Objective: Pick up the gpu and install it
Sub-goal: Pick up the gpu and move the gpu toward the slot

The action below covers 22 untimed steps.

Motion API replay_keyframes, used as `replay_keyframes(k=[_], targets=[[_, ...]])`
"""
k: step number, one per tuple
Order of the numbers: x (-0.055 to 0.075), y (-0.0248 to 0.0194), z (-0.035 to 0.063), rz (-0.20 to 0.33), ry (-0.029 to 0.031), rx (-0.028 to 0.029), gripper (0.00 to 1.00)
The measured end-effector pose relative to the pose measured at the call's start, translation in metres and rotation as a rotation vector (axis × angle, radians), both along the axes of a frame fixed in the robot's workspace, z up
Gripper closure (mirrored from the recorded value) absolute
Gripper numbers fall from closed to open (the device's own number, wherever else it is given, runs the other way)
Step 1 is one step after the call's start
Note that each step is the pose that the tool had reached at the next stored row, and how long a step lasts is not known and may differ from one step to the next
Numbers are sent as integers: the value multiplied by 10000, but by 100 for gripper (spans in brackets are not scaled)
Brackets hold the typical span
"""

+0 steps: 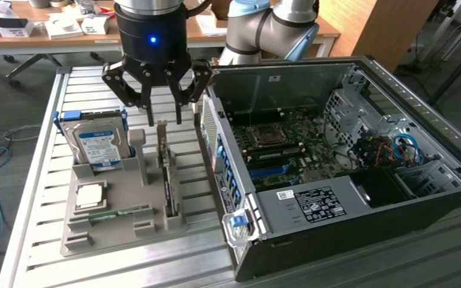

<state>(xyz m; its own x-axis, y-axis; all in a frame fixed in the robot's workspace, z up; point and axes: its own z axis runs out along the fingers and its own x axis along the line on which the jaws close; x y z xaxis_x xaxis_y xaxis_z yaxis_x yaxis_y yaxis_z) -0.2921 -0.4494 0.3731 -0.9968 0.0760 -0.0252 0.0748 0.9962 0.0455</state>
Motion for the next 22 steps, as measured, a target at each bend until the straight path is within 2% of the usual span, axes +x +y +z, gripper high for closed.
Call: replay_keyframes(k=[22], targets=[[0,0,-238,0,-1,1,53]])
